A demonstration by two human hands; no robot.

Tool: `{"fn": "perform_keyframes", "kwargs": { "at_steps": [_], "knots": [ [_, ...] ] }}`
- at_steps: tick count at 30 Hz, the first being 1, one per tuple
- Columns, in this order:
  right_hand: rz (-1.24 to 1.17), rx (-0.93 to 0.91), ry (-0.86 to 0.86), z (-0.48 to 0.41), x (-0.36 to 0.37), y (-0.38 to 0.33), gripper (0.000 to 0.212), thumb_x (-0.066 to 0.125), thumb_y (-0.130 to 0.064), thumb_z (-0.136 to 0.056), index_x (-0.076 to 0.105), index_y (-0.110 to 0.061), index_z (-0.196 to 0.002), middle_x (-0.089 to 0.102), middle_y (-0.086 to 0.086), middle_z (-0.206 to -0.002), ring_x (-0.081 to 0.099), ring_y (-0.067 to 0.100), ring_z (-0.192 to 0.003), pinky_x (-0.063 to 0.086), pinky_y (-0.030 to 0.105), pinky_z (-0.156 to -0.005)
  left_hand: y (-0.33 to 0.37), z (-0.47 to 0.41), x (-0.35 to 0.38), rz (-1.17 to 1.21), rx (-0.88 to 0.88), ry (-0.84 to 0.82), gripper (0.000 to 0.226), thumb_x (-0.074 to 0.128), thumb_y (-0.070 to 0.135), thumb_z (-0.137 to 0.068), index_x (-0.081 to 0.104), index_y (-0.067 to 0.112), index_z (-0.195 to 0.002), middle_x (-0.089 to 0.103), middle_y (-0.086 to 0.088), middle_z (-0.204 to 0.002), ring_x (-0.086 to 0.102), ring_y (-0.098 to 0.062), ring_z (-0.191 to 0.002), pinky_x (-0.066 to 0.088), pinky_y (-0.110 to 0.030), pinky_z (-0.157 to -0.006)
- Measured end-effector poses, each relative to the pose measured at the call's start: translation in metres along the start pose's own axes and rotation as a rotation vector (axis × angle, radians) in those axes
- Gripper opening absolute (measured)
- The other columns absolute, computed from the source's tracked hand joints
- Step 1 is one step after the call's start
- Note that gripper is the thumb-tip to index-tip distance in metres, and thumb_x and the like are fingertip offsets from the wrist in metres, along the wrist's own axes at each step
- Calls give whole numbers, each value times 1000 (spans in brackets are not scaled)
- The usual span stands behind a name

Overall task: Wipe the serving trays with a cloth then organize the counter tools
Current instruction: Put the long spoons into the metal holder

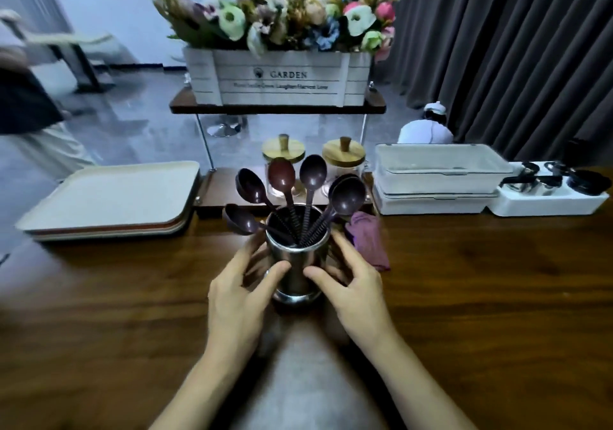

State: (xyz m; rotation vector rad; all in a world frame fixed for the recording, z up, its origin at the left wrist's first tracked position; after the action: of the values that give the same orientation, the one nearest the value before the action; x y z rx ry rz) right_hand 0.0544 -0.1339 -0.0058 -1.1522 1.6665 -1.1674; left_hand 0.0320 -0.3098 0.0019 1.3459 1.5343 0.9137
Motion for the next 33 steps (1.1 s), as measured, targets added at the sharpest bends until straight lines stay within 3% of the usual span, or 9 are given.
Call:
{"fn": "perform_keyframes", "kwargs": {
  "at_steps": [4,7,11,18,27,33],
  "knots": [
    [-46,-2,-76,-30,48,-4,71,78,-3,-84,50,-16,-148,65,-14,-131,62,-2,-118,49,25,-104,-7,-30,-36,4,-21,63,61,81,18,-86,59,26,-142,74,18,-117,69,-5,-113,52,-23,-100],
    [-57,-6,-95,-53,79,-4,69,79,-9,-85,50,-16,-148,66,-5,-133,64,2,-118,51,31,-104,-13,-57,-58,-13,-24,82,57,76,11,-89,59,20,-143,72,14,-124,68,-5,-114,52,-26,-102],
    [-40,11,-75,-85,105,0,69,80,-29,-81,54,-19,-144,67,-1,-131,64,5,-118,52,36,-104,-23,-93,-73,-51,-26,49,50,74,17,-93,61,18,-141,70,6,-130,66,-8,-121,50,-37,-109],
    [116,-9,-105,-124,126,5,77,71,-57,-76,45,-39,-147,63,-17,-134,58,4,-125,47,39,-108,-36,-137,-78,-40,-59,31,57,73,28,-88,59,24,-144,69,11,-132,62,-5,-124,49,-41,-110],
    [93,3,-74,-158,151,12,85,74,-59,-73,42,-39,-149,63,-13,-135,58,6,-126,48,41,-107,-42,-175,-86,-18,-51,21,56,72,26,-89,59,23,-144,69,11,-132,63,-10,-126,49,-46,-109],
    [92,-3,-36,-175,156,13,84,73,-56,-73,43,-35,-149,66,-19,-128,57,-4,-121,48,36,-107,-47,-195,-83,-22,-54,10,59,71,27,-88,57,20,-145,66,12,-136,64,-7,-123,50,-44,-109]
  ]
}}
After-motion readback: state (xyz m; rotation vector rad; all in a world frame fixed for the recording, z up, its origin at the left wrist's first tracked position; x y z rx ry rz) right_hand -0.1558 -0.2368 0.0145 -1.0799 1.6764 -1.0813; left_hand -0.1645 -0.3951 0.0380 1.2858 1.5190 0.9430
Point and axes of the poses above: each hand's wrist, its own z-axis away from the middle knuckle, its own x-axis out of the palm, y = z × x, the point moved 2 cm from there along -z, towards the middle knuckle
